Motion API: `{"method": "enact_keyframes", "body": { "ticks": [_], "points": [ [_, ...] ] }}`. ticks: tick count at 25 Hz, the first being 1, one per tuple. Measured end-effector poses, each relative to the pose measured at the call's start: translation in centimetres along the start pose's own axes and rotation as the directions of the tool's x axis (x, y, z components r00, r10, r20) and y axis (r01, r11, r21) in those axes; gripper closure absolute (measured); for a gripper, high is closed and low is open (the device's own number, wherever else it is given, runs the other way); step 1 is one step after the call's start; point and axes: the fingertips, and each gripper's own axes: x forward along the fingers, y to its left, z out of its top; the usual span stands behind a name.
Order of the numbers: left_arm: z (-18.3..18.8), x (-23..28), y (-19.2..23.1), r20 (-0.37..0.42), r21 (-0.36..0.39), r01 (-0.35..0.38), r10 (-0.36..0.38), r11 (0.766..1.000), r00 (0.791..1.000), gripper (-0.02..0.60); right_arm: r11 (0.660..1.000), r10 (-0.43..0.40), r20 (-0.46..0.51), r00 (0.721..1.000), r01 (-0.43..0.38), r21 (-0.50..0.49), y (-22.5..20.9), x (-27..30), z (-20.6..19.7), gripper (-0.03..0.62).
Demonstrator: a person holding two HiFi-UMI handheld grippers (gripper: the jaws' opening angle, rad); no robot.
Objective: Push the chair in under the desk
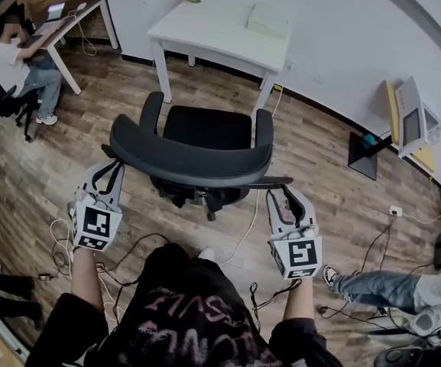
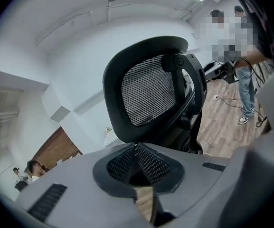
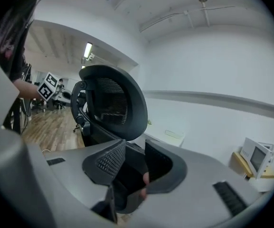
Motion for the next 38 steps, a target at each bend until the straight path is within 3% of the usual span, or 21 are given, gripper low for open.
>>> {"method": "enact_keyframes", "body": {
  "ticks": [4, 10, 16, 22, 30, 38],
  "points": [
    [0.1, 0.1, -0.2, -0.038, 0.065, 0.021, -0.018, 0.998, 0.999, 0.549, 0.985, 0.074, -0.038, 0.997, -0.079, -0.154, 0.5, 0.0, 0.1, 0.419],
    [-0.6, 0.5, -0.5, -0.104, 0.192, 0.099, -0.080, 0.976, 0.991, 0.443, 0.948, 0.110, -0.150, 0.983, -0.149, -0.280, 0.9, 0.3, -0.8, 0.349],
    [-1.7, 1.3, -0.4, -0.166, 0.295, 0.176, -0.131, 0.939, 0.977, 0.373, 0.901, 0.127, -0.198, 0.972, -0.197, -0.387, 1.3, 1.6, -1.2, 0.335],
    [-2.4, 2.7, -1.1, -0.212, 0.370, 0.235, -0.165, 0.899, 0.963, 0.360, 0.833, 0.119, -0.276, 0.954, -0.247, -0.494, 1.9, 2.8, -2.3, 0.335],
    [-2.7, 3.9, -1.8, -0.238, 0.411, 0.280, -0.194, 0.868, 0.952, 0.348, 0.792, 0.127, -0.319, 0.939, -0.289, -0.538, 2.2, 4.5, -2.5, 0.335],
    [-2.9, 4.6, -1.7, -0.243, 0.451, 0.276, -0.181, 0.848, 0.953, 0.344, 0.779, 0.117, -0.360, 0.925, -0.310, -0.545, 2.4, 5.7, -3.1, 0.336]
  ]
}}
